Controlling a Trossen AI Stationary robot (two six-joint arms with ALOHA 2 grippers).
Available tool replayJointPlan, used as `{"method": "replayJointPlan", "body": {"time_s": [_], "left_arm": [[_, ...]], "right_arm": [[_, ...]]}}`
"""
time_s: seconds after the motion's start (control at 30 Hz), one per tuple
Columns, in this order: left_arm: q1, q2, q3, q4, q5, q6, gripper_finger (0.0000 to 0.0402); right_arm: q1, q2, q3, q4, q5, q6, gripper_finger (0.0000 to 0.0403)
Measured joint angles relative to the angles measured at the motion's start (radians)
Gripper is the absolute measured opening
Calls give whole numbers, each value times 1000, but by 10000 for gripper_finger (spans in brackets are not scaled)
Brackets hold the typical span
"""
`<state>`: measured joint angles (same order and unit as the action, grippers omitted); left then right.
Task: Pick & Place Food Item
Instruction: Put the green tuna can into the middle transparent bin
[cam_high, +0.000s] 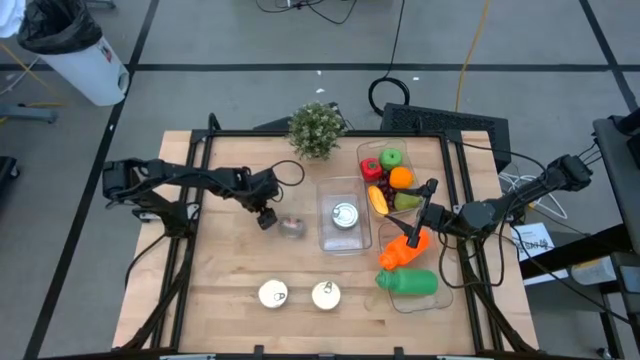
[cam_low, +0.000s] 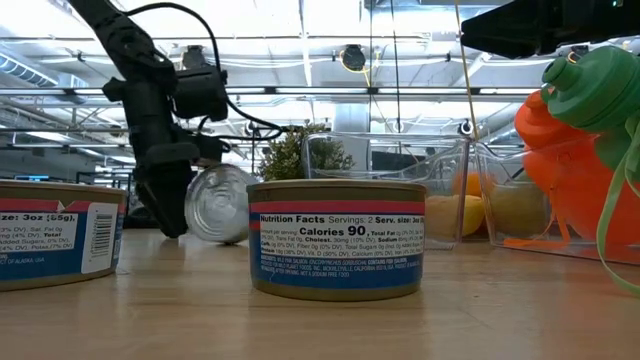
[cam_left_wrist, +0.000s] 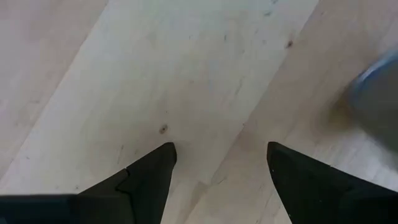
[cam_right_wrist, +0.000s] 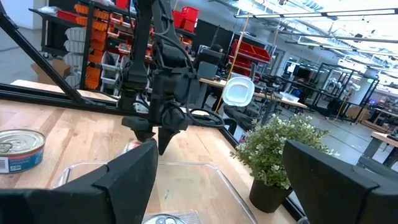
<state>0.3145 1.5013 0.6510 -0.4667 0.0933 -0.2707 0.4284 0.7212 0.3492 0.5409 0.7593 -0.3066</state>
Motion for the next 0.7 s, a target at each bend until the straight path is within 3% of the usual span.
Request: {"method": "replayJointPlan", "body": {"time_s": [0.43,0.7], "left_arm": [[-3,-30,-8,117,38,7,273],[-92,-205,-8,145,57,-57,273]], "right_arm": [[-2,0,0,0,0,7,325],[-2,0,0,0,0,2,325]]}}
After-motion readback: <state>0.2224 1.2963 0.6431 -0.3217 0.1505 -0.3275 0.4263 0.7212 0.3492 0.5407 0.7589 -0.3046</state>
